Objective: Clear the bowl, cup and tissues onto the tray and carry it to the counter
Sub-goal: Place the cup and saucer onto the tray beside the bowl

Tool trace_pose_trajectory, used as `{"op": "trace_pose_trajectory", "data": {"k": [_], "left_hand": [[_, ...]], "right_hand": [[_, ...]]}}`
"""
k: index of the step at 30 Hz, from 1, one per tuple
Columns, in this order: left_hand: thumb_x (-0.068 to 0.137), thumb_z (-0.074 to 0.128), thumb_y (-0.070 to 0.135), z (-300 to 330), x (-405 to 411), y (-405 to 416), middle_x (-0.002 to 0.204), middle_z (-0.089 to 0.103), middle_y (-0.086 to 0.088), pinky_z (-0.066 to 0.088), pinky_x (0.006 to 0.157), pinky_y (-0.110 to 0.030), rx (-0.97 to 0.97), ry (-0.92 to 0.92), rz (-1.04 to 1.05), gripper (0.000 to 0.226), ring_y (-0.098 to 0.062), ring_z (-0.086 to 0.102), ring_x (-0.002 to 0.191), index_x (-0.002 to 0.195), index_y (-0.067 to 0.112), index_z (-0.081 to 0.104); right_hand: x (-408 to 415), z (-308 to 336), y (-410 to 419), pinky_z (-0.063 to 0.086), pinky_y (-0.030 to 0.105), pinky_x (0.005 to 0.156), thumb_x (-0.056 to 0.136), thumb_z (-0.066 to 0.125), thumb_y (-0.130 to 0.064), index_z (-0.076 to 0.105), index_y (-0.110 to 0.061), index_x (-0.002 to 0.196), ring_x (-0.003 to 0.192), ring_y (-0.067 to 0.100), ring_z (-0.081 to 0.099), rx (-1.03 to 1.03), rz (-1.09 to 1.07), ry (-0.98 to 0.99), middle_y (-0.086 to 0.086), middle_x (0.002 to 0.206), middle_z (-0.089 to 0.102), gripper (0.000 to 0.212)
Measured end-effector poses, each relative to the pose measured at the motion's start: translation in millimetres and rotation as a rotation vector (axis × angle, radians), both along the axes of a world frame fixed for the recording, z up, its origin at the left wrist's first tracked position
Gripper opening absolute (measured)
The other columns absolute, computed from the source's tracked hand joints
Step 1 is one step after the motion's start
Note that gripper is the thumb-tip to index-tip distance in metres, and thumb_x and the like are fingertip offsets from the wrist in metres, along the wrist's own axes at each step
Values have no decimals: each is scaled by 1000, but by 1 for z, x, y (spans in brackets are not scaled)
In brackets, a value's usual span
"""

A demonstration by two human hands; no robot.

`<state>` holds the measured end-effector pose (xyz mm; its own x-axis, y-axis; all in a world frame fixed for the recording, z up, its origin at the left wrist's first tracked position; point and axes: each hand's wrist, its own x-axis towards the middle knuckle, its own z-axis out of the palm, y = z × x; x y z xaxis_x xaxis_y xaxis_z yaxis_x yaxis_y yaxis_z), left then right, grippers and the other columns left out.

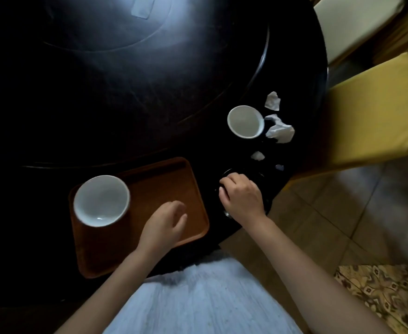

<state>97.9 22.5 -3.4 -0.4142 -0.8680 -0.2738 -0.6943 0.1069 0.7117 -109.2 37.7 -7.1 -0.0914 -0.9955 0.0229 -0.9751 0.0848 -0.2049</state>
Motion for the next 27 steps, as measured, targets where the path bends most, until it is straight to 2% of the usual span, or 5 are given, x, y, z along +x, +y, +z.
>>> {"op": "trace_pose_trajectory", "data": {"k": [7,13,17,21,27], "left_hand": [[84,55,33,-9,-106,-34,119,56,-7,52,70,-32,-277,-201,-176,50,-25,57,106,128,11,47],[84,55,35,-25,-146,-39,136,40,-10,53,74,-32,-171,-426,-195,72,-26,45,119,143,9,22],[85,54,34,-33,-148,-37,132,39,-8,50,63,-28,-98,-506,-182,73,-24,45,114,144,16,16],[85,55,30,-35,-147,-34,125,43,-7,46,55,-30,-45,-489,-159,69,-24,54,101,142,19,19],[85,55,21,-35,-139,-38,110,56,-6,53,64,-35,105,-308,-5,45,-22,59,88,127,17,40]], "right_hand": [[-91,6,-46,54,43,80,81,64,-19,56,-11,123,117,32,53,-50,-51,62,14,126,57,44],[-128,-10,-82,52,43,90,81,63,-11,48,-11,133,132,31,42,32,85,59,15,141,47,53],[-139,-19,-94,58,45,77,72,70,-6,57,-7,123,122,34,52,34,167,68,18,128,59,53],[-145,-28,-99,59,45,62,62,74,1,65,-2,94,108,36,61,49,278,101,17,99,69,33],[-146,-24,-107,54,34,42,51,77,9,61,-2,69,77,32,65,48,312,54,11,66,65,27]]}}
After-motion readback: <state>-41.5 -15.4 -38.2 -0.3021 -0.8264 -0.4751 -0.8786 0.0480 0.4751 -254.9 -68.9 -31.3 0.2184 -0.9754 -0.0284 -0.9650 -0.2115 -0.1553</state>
